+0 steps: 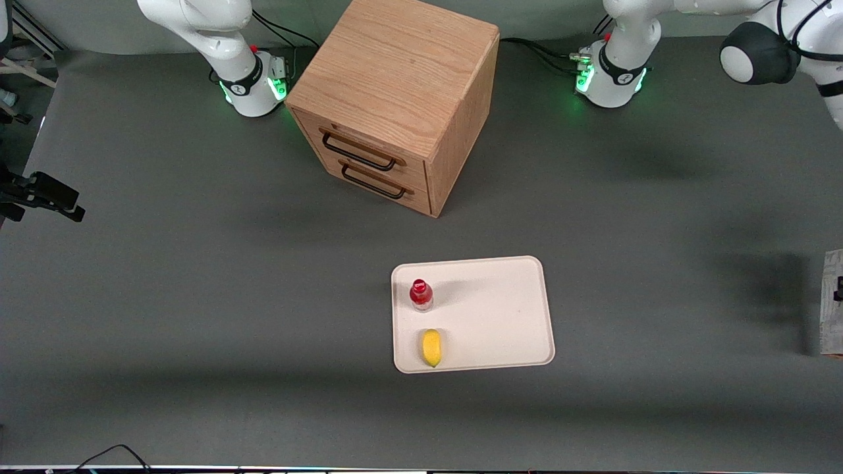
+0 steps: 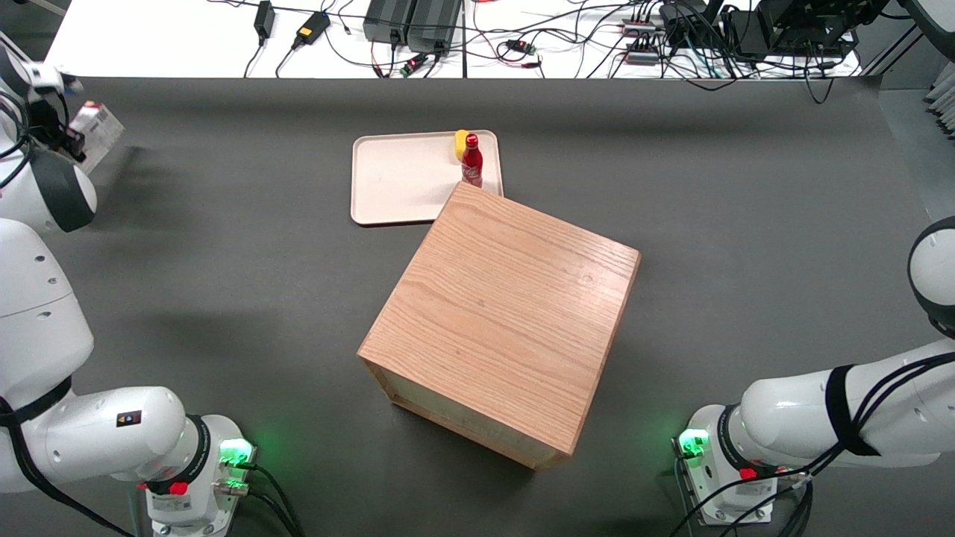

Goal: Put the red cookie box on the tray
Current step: 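Grasp the red cookie box with the left gripper and lift it, then carry the box over the tray and lower it onto the tray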

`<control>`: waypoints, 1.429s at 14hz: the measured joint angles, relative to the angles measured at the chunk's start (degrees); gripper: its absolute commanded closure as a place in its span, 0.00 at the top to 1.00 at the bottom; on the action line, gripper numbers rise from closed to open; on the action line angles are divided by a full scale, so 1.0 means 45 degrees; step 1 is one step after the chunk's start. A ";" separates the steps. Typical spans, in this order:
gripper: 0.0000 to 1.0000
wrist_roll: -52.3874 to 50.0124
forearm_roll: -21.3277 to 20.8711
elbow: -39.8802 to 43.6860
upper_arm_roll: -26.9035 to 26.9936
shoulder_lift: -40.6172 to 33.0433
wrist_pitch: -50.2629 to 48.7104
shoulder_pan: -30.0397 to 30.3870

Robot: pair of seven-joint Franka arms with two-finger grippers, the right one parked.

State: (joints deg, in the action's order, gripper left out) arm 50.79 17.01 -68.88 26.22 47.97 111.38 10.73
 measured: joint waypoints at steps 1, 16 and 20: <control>0.00 -0.0539 0.0000 0.0631 0.0014 -0.0200 -0.1066 -0.0094; 0.00 -1.7049 -0.4563 0.0774 -0.9725 -0.4297 -0.5482 -0.1857; 0.00 -1.8659 -0.5418 -0.2220 -1.1417 -0.3487 -0.0673 -0.1926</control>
State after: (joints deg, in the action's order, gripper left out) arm -33.18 -7.37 -78.86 -25.16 32.27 108.35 2.07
